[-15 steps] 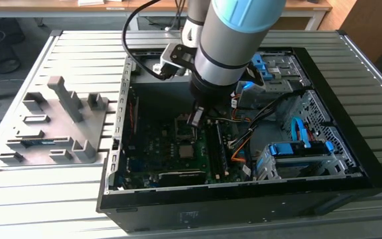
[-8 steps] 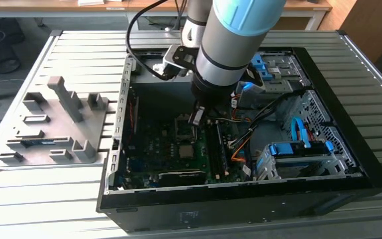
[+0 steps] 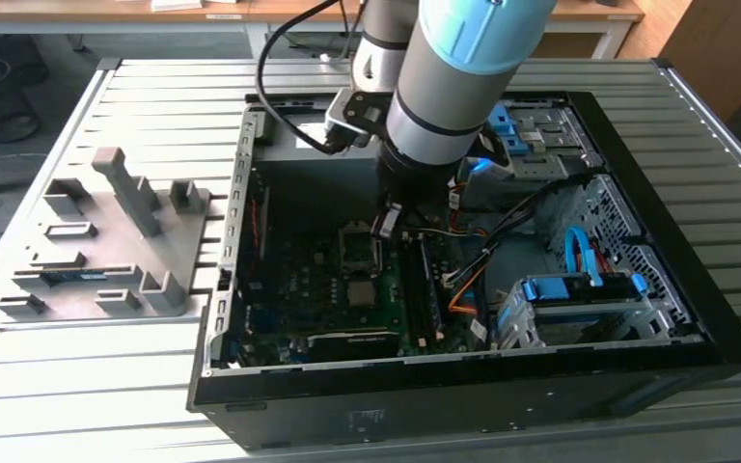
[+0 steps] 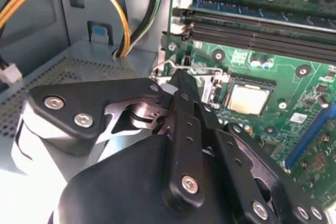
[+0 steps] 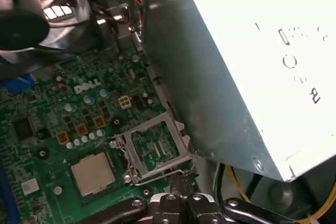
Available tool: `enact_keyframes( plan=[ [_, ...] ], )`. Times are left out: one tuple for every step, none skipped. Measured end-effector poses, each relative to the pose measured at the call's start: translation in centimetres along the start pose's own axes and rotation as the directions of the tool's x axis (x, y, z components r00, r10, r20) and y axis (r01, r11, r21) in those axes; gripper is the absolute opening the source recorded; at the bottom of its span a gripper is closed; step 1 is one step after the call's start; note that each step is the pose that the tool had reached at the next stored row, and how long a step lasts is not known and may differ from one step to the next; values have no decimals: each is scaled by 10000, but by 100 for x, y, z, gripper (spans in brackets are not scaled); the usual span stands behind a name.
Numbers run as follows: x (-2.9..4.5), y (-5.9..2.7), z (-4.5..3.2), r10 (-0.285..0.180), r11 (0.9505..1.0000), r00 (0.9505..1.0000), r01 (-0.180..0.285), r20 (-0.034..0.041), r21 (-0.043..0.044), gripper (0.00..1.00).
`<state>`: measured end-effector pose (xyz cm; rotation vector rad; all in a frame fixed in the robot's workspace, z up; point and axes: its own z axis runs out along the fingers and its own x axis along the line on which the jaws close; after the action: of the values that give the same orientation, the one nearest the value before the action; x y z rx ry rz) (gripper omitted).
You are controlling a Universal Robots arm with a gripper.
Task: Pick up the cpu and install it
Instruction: 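Close the cpu cover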
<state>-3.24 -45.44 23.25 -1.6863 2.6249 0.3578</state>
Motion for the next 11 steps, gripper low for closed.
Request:
enact_keyframes(
  plan=[
    [-8, -7, 8, 27, 10000, 10000, -27, -23, 16, 10],
    [-15, -13, 14, 60, 10000, 10000, -60, -61, 39, 10],
    [-22, -18, 19, 93, 9999, 9999, -92, -110, 68, 10],
    [-29, -22, 24, 124, 9999, 9998, -122, -166, 101, 10],
    [-35, -26, 27, 155, 9998, 9996, -152, -228, 135, 10],
    [-44, -29, 31, 184, 9997, 9995, -180, -271, 161, 10],
    [-55, -30, 37, 209, 9996, 9994, -204, -281, 172, 10],
    [-68, -33, 44, 238, 9996, 9993, -233, -276, 176, 10],
    [-76, -36, 51, 278, 9995, 9993, -273, -269, 181, 10],
    [-81, -40, 59, 344, 9992, 9991, -340, -252, 189, 10],
    [-81, -41, 65, 458, 9988, 9987, -453, -231, 202, 10]
  ],
)
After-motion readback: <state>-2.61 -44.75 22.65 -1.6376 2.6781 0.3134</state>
